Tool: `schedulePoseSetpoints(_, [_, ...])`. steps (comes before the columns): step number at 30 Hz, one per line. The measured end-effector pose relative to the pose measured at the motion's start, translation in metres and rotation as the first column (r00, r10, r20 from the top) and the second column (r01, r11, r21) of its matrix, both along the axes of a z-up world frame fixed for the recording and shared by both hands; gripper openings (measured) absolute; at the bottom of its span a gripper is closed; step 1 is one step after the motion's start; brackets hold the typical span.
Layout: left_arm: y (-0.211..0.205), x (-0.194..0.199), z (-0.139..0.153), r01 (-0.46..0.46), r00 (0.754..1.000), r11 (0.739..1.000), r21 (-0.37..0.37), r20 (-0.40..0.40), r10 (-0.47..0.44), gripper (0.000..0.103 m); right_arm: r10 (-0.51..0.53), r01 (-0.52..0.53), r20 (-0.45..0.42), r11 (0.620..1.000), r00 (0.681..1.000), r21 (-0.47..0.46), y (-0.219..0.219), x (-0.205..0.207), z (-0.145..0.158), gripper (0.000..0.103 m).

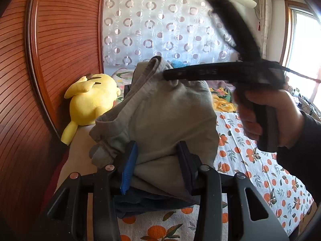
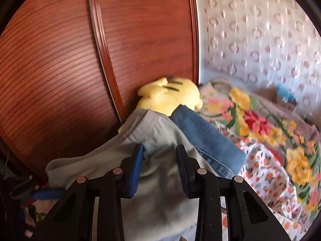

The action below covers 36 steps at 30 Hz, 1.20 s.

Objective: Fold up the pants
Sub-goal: 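Open both tools and withdraw them from the stacked pants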

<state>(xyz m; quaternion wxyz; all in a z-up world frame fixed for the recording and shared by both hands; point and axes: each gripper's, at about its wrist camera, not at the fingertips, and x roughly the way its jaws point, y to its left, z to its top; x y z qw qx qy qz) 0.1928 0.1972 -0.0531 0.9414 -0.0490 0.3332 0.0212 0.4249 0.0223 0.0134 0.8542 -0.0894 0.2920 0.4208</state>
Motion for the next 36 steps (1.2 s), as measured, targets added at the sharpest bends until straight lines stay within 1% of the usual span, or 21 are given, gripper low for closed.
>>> schedulePoseSetpoints(2, [-0.001,0.000,0.002,-0.006,1.000,1.000,-0.001,0.002,0.006,0.043,0.006,-0.006,0.014,1.000,1.000,0.016,-0.012,-0.016,0.003,0.035])
schedulePoseSetpoints(6, [-0.004,-0.002,0.006,-0.020,1.000,1.000,0.011,0.006,0.020,0.043,0.013,-0.013,0.051,1.000,0.999,0.011,-0.030,-0.047,0.001,0.035])
schedulePoseSetpoints(10, [-0.009,-0.007,0.010,-0.029,1.000,0.999,0.030,0.007,0.029,0.043,0.005,-0.006,0.035,1.000,0.999,0.005,-0.047,-0.073,-0.008,0.035])
schedulePoseSetpoints(16, [-0.023,-0.012,0.018,-0.013,1.000,0.999,0.048,0.015,0.012,0.044,-0.071,0.070,0.014,0.997,0.997,0.030,-0.087,-0.099,-0.007,0.035])
schedulePoseSetpoints(21, [-0.048,-0.012,0.023,0.028,0.999,0.997,0.066,0.026,-0.030,0.050,-0.148,0.147,0.015,0.988,0.989,0.045,-0.132,-0.130,-0.008,0.035])
schedulePoseSetpoints(22, [-0.054,-0.012,0.024,0.039,0.999,0.997,0.064,0.028,-0.041,0.056,-0.160,0.159,0.015,0.986,0.987,0.048,-0.140,-0.135,-0.009,0.035])
schedulePoseSetpoints(23, [-0.058,-0.012,0.025,0.046,0.998,0.997,0.061,0.032,-0.048,0.065,-0.173,0.172,0.015,0.984,0.985,0.053,-0.149,-0.142,-0.009,0.035])
schedulePoseSetpoints(24, [-0.064,-0.013,0.026,0.057,0.998,0.997,0.057,0.039,-0.059,0.070,-0.193,0.192,0.016,0.980,0.981,0.054,-0.159,-0.148,-0.010,0.035])
schedulePoseSetpoints(25, [-0.071,-0.013,0.027,0.068,0.996,0.996,0.052,0.048,-0.071,0.078,-0.208,0.207,0.017,0.977,0.978,0.053,-0.167,-0.153,-0.011,0.035])
schedulePoseSetpoints(26, [-0.075,-0.013,0.028,0.076,0.995,0.996,0.048,0.054,-0.079,0.080,-0.222,0.221,0.018,0.974,0.975,0.053,-0.174,-0.159,-0.011,0.035])
schedulePoseSetpoints(28, [-0.087,-0.012,0.028,0.094,0.994,0.995,0.040,0.056,-0.096,0.081,-0.251,0.250,0.012,0.967,0.968,0.049,-0.188,-0.170,-0.013,0.035])
schedulePoseSetpoints(36, [-0.134,-0.004,0.020,0.144,0.989,0.988,0.048,0.035,-0.146,0.082,-0.365,0.365,-0.003,0.930,0.931,0.038,-0.237,-0.211,-0.017,0.054])
